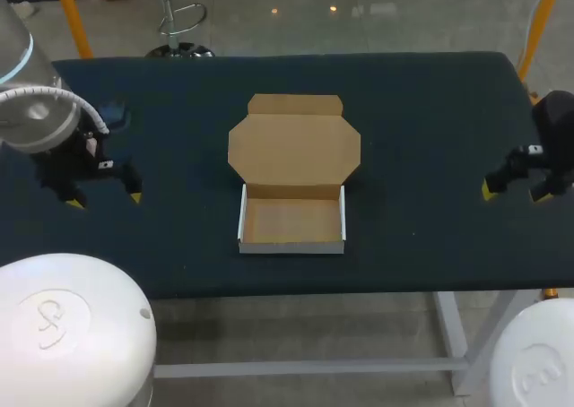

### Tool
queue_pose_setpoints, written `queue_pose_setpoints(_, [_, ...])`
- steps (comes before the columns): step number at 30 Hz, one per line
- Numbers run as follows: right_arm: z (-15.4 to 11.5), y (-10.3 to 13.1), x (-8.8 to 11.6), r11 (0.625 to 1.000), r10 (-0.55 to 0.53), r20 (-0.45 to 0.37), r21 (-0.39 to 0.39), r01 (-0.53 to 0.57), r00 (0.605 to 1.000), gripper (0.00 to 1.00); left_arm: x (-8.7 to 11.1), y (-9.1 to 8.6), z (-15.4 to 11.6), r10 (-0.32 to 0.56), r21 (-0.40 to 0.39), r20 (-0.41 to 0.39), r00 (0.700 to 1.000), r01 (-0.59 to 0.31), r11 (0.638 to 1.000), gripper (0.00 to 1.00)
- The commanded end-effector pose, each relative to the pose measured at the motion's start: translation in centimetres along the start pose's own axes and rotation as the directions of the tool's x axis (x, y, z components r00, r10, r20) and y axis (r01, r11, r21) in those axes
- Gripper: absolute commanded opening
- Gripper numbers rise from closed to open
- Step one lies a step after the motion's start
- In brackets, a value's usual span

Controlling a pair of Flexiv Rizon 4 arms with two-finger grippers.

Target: Assemble the packaging by folding the flat box into shape, placing the metal phone stand inside, and closing the box properly

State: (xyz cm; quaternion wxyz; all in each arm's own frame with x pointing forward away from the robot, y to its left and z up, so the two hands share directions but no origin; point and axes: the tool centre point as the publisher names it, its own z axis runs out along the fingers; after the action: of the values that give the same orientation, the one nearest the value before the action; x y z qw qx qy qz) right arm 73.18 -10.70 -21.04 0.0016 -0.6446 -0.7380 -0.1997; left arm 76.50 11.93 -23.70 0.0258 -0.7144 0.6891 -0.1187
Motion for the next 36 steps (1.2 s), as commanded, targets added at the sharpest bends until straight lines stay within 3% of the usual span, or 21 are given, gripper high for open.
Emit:
queue_pose_setpoints(1, [0.0, -0.5, 0.3, 1.000, 0.000, 0.009, -0.009, 0.000, 1.000, 1.00, -0.5, -1.7, 1.7, -0.006, -0.036, 0.001, 1.000, 0.006, 0.999, 1.00])
queue_pose_setpoints(16, [0.0, -0.5, 0.3, 1.000, 0.000, 0.009, -0.009, 0.000, 1.000, 1.00, -2.6, -5.1, 5.2, -0.033, -0.089, -0.006, 0.999, 0.032, 0.995, 1.00])
queue_pose_setpoints(36, [0.0, -0.5, 0.3, 1.000, 0.000, 0.009, -0.009, 0.000, 1.000, 1.00, -2.6, -5.1, 5.2, -0.033, -0.089, -0.006, 0.999, 0.032, 0.995, 1.00])
